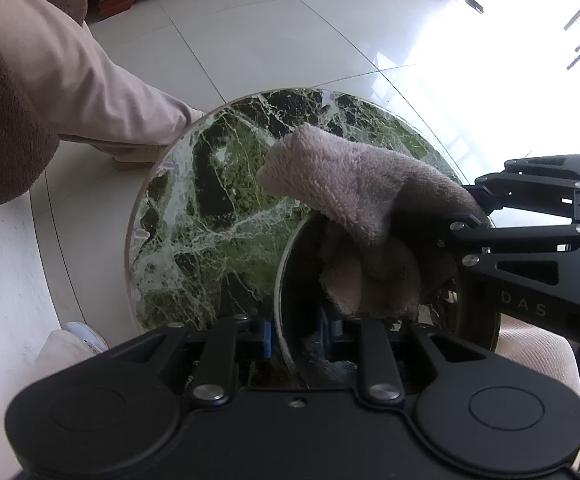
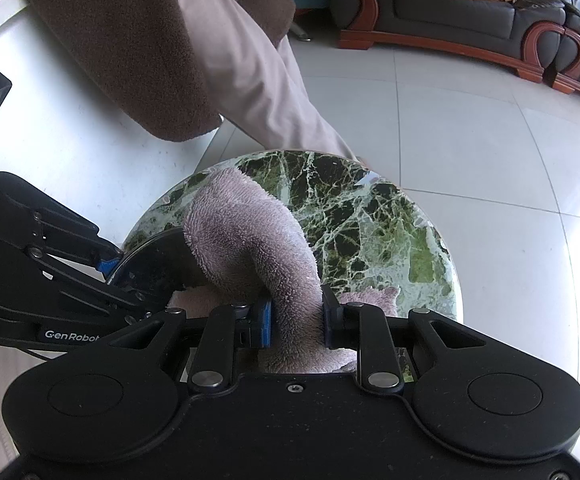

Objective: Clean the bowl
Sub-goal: 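Scrub bowl inner wall with towel, right gripper, while left gripper holds rim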

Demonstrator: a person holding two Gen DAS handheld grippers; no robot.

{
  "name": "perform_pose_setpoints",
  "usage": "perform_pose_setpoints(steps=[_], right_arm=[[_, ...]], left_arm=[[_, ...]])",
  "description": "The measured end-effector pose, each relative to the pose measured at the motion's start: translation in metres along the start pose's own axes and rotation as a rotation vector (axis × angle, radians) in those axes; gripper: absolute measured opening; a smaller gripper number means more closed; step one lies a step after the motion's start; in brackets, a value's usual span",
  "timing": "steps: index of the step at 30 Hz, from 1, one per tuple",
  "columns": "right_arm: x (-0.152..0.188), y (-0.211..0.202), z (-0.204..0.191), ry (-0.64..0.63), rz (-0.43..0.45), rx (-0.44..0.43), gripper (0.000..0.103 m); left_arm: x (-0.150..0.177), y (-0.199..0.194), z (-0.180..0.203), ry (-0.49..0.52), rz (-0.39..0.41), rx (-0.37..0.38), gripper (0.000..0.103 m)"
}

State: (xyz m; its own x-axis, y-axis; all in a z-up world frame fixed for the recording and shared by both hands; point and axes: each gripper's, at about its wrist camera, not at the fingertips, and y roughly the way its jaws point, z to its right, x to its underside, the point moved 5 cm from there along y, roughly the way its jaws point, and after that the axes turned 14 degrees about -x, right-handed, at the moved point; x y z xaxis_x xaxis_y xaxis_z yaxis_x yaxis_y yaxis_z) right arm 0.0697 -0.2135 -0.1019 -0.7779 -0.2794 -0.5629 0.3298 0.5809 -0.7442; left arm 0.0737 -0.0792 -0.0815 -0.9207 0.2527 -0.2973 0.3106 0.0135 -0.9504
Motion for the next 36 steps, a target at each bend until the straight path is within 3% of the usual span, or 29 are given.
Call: perform_pose_setpoints(steps=[5,15,19,30,36], right_arm=[[0.003,-0.003,0.003,0.035,0.015,-0.001,0.022],[0.036,-0.017,0.004,0.243,0.078,-0.029,0.022],[0.037,-0.020,-0.003,0.225,0.065,-0.006,0.024],[-0.018,0.000,-0.011,-0.004,0.016,0.010,0.027],[0.012,-0.007,0.001,0.105,0.007,0.012,0.019]], left_arm=[[0.001,0.000,0.000,-0.017,0.004,-0.004,0.021],[0.000,0.002,-0.003,-0.076,0.003,-0.001,0.021],[-0.001,0.003,-0.002,-0.060,0.007,-0.003,0.021],[0.001,0.001,0.002,-0.035,0.010,-0.007,0.022],[0.001,0.001,0.001,-0.052,0.014,-0.003,0.023]])
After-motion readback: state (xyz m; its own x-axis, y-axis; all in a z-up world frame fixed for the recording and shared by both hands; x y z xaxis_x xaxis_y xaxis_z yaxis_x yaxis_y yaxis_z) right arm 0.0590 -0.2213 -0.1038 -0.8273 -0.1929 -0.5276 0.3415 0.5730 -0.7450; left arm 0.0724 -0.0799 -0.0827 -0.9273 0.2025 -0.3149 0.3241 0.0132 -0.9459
